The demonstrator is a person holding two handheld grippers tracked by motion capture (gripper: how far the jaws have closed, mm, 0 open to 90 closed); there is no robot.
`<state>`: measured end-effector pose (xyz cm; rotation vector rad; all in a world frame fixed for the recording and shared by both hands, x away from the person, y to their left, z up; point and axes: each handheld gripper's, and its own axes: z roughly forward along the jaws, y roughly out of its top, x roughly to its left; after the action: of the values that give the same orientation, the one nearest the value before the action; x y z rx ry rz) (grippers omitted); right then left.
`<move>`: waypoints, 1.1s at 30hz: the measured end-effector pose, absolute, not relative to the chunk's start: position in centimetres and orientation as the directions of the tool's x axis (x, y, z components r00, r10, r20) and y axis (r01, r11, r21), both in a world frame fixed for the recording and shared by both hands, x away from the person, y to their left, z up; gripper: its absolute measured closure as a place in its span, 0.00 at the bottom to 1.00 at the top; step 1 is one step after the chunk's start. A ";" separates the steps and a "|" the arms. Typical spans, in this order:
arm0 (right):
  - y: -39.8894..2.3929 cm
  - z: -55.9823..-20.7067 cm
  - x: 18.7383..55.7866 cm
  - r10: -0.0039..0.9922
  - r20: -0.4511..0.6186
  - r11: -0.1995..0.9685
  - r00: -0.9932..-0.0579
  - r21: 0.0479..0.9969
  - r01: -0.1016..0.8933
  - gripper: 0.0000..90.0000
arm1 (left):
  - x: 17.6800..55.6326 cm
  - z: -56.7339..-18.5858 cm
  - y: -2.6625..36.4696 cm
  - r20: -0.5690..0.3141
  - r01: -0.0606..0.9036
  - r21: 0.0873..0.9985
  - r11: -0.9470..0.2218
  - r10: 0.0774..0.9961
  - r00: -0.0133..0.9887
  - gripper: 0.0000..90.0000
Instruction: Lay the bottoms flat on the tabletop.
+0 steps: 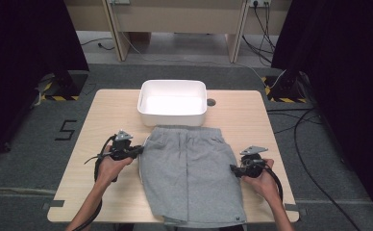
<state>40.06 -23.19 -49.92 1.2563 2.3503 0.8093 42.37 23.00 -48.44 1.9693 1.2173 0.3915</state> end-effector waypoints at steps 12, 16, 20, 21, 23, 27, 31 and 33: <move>-24.3 -50.0 40.1 0.854 -0.041 0.422 -0.519 0.639 0.643 0.45 | 42.4 -48.9 24.1 -0.186 0.656 0.730 -0.192 0.868 0.460 0.82; -24.5 -50.0 40.1 0.860 -0.036 0.411 -0.509 0.639 0.650 0.44 | 40.5 -48.6 24.1 -0.236 0.650 0.745 -0.153 0.850 0.471 0.69; -24.5 -49.9 40.0 0.866 -0.039 0.405 -0.498 0.637 0.655 0.43 | 38.0 -48.9 24.2 -0.265 0.657 0.742 -0.134 0.841 0.472 0.62; -24.5 -49.8 39.9 0.868 -0.039 0.404 -0.495 0.635 0.659 0.43 | 37.5 -49.0 24.2 -0.263 0.655 0.743 -0.135 0.842 0.472 0.61; -24.4 -49.5 39.6 0.871 -0.044 0.402 -0.489 0.635 0.660 0.42 | 35.9 -49.6 24.2 -0.264 0.662 0.738 -0.131 0.847 0.461 0.57; -24.4 -48.7 38.4 0.869 0.001 0.363 -0.495 0.679 0.638 0.42 | 33.9 -50.4 24.4 -0.276 0.673 0.727 -0.138 0.838 0.470 0.52; -24.3 -48.3 36.6 0.857 0.006 0.370 -0.515 0.688 0.625 0.42 | 32.2 -50.8 24.4 -0.297 0.692 0.709 -0.140 0.830 0.473 0.51; -24.2 -48.4 35.8 0.850 0.024 0.367 -0.526 0.688 0.625 0.42 | 31.7 -50.7 24.2 -0.291 0.695 0.703 -0.153 0.830 0.477 0.51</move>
<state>35.78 -24.15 -48.44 1.2951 2.2981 0.9353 31.73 24.17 -50.69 1.8998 1.2707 0.2068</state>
